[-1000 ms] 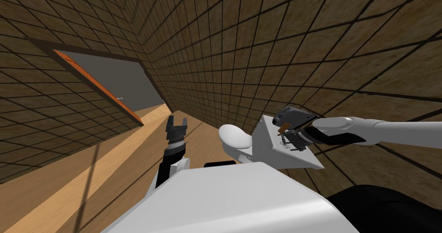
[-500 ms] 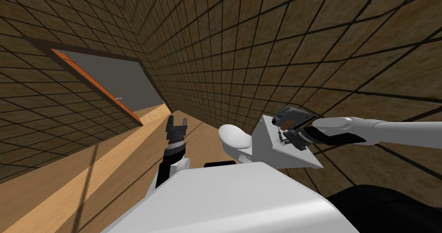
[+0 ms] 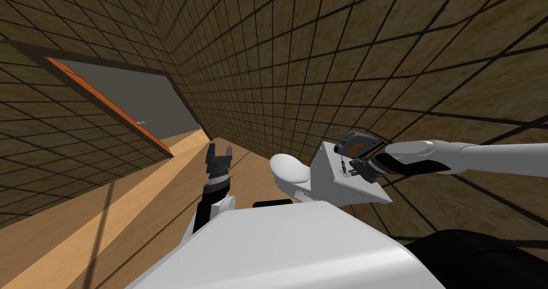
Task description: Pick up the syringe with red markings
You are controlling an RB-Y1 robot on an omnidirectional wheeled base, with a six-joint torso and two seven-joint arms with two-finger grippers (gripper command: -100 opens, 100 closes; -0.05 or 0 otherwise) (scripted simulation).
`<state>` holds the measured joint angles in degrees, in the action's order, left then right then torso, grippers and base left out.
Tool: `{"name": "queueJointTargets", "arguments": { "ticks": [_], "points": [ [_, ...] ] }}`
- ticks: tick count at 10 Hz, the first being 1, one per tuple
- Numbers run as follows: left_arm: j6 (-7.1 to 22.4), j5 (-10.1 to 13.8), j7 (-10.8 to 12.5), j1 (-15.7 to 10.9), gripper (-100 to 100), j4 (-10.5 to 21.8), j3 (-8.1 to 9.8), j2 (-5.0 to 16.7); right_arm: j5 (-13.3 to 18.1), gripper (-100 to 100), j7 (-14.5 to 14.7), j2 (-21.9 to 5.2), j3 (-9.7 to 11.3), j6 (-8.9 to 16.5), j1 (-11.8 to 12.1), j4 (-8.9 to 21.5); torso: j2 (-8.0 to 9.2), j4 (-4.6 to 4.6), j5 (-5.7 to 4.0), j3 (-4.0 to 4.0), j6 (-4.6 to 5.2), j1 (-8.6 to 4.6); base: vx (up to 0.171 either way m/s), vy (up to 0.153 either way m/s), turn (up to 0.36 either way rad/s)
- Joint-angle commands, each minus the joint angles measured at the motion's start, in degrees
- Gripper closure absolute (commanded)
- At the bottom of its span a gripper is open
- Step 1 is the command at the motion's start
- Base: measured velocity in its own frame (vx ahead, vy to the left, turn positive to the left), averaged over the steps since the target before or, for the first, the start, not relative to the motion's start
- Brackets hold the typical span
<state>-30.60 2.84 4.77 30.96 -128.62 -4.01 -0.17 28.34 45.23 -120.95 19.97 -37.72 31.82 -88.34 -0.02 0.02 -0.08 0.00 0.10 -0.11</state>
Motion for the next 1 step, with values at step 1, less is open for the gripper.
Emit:
{"name": "queueJointTargets", "arguments": {
  "ticks": [1],
  "points": [
    [0.0, 0.0, 0.0, 0.0, 0, 0.0, 0.0, 0.0, 0.0, 0, 0.0, 0.0, 0.0, 0.0, 0.0, 0.0, 0.0, 0.0, 0.0, 0.0, 0.0, 0.0, 0.0, 0.0, 0.0]
  ]
}}
